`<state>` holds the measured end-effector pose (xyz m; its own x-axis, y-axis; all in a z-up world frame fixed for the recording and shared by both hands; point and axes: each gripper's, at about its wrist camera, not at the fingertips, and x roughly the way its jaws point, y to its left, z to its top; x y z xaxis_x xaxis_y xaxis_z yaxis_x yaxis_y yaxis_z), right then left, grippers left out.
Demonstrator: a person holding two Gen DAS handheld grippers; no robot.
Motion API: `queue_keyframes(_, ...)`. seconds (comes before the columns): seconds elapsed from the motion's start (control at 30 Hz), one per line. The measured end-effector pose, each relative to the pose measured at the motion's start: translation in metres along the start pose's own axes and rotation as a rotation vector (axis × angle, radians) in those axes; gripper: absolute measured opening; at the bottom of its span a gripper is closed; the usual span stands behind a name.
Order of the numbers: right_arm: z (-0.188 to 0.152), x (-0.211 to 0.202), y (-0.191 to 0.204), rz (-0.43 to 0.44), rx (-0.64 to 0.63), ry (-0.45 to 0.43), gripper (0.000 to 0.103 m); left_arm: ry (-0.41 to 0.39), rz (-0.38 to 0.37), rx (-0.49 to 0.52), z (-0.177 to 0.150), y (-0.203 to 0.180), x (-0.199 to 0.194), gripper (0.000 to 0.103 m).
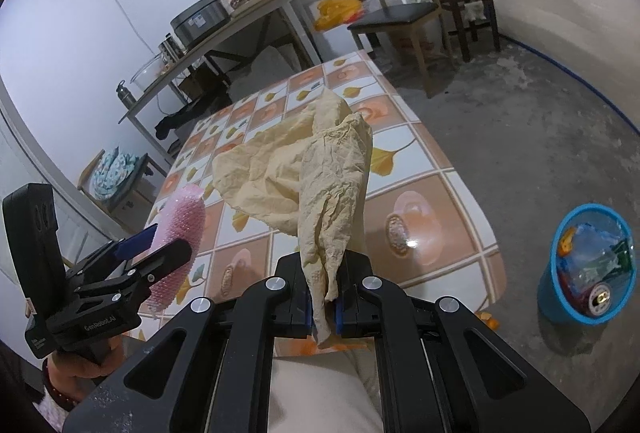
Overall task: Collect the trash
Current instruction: 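Carry the cloth with the right gripper while the left gripper carries the sponge to the wastebasket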
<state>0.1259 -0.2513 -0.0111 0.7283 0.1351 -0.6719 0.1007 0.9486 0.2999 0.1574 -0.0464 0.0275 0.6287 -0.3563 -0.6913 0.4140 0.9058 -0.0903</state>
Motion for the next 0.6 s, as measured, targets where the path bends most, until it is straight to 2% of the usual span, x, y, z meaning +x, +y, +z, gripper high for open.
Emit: queue_keyframes(0.6,0.000,-0.015,-0.032,-0.025,0.073,-0.031,0.006,0.016,-0.067,0.092,0.022,-0.061,0.029,0.077)
